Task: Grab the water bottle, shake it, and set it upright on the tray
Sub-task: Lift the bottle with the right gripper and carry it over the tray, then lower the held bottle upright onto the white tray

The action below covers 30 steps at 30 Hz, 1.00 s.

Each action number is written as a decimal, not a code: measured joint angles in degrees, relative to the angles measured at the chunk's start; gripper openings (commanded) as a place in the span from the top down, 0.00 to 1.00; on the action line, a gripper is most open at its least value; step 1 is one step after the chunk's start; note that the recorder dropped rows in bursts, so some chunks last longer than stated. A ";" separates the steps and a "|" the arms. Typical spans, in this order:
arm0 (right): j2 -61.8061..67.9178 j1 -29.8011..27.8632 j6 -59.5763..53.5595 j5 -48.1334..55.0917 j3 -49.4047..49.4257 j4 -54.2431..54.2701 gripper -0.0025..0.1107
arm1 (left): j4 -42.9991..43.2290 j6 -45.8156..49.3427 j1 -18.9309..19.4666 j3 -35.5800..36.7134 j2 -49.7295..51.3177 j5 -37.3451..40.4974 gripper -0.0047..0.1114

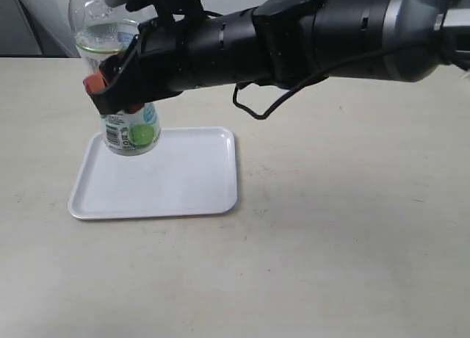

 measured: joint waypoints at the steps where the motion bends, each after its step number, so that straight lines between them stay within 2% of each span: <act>1: 0.00 0.11 0.90 -3.33 0.54 -1.23 0.99 | 0.00 0.00 0.00 0.00 0.00 0.00 0.96; 4: 0.30 -0.15 4.92 -18.94 2.02 0.77 0.99 | 0.00 0.00 0.00 0.00 0.00 0.00 0.96; 6: 0.44 -1.41 6.28 -22.25 2.41 4.80 0.99 | 0.00 0.00 0.00 0.00 0.00 0.00 0.96; 7: 0.44 -2.11 6.39 -19.77 2.42 6.11 0.99 | 0.00 0.00 0.00 0.00 0.00 0.00 0.96; 9: 0.99 -1.69 3.72 -8.45 1.80 6.71 0.99 | 0.00 0.00 0.00 0.00 0.00 0.00 0.96; 10: 1.48 -0.31 0.88 -2.34 1.16 5.77 0.99 | 0.00 0.00 0.00 0.00 0.00 0.00 0.96; 12: 1.69 3.45 0.02 2.14 0.90 0.24 0.99 | 0.00 0.00 0.00 0.00 0.00 0.00 0.96; 14: 1.81 6.15 6.87 -1.56 1.65 -6.56 0.99 | 0.24 0.00 0.00 0.00 0.00 0.00 0.96; 15: 1.81 6.41 11.17 -6.81 2.43 -9.10 0.99 | 0.61 0.00 0.00 0.00 0.00 0.00 0.96; 17: 1.88 5.28 16.62 -17.73 3.59 -10.70 0.99 | 1.12 0.00 0.00 0.00 0.00 0.00 0.96; 19: 1.93 3.14 19.38 -22.43 3.71 -10.46 0.99 | 1.12 0.00 0.00 0.00 0.00 0.00 0.96; 22: 1.52 3.06 19.52 -16.93 2.14 -11.29 0.99 | 1.12 0.00 0.00 0.00 0.00 0.00 0.96; 26: 1.15 7.43 17.53 -9.42 1.45 -20.31 0.99 | 1.12 0.00 0.00 0.00 0.00 0.00 0.96; 30: 1.25 5.54 21.34 -16.43 2.91 -21.71 0.99 | 1.12 0.00 0.00 0.00 0.00 0.00 0.96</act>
